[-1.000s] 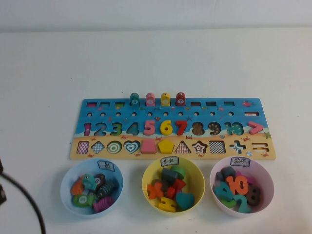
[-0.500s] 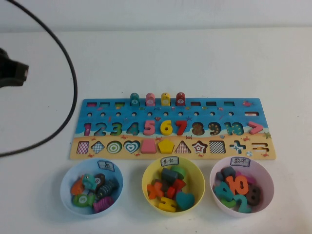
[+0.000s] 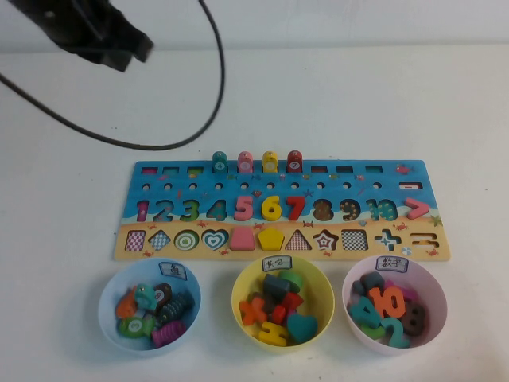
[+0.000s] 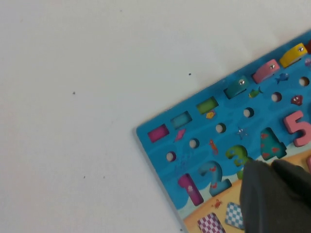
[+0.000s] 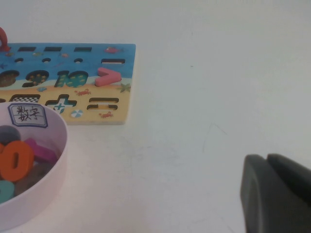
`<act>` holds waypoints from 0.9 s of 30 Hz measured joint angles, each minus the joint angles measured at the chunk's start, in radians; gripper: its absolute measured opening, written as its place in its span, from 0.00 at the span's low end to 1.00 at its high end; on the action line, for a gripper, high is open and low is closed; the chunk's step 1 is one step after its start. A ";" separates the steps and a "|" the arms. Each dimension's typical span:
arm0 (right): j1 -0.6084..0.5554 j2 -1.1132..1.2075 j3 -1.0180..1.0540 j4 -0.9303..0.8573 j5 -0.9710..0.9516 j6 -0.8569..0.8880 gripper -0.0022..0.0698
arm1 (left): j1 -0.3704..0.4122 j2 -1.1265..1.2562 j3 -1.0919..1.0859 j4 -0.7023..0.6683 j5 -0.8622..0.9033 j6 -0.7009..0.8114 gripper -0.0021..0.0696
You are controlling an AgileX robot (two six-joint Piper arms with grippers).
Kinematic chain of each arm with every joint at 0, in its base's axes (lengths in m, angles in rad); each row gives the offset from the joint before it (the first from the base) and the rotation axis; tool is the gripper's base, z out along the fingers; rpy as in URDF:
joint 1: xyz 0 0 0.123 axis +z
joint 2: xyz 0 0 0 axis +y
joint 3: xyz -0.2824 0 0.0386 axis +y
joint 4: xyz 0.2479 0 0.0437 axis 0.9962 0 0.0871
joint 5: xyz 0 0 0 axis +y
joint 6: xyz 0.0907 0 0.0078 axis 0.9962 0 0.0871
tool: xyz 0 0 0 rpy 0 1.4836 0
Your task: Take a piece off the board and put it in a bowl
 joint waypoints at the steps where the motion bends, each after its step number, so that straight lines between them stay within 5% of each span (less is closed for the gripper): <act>1: 0.000 0.000 0.000 0.000 0.000 0.000 0.01 | -0.027 0.032 -0.022 0.027 -0.001 -0.002 0.02; 7: 0.000 0.000 0.000 0.000 0.000 0.000 0.01 | -0.113 0.209 -0.089 0.086 0.001 -0.083 0.02; 17: 0.000 0.000 0.000 0.000 0.000 0.000 0.01 | -0.133 0.432 -0.173 0.089 -0.001 -0.176 0.05; 27: 0.000 0.000 0.000 0.000 0.000 0.000 0.01 | -0.133 0.523 -0.228 0.035 -0.016 -0.229 0.54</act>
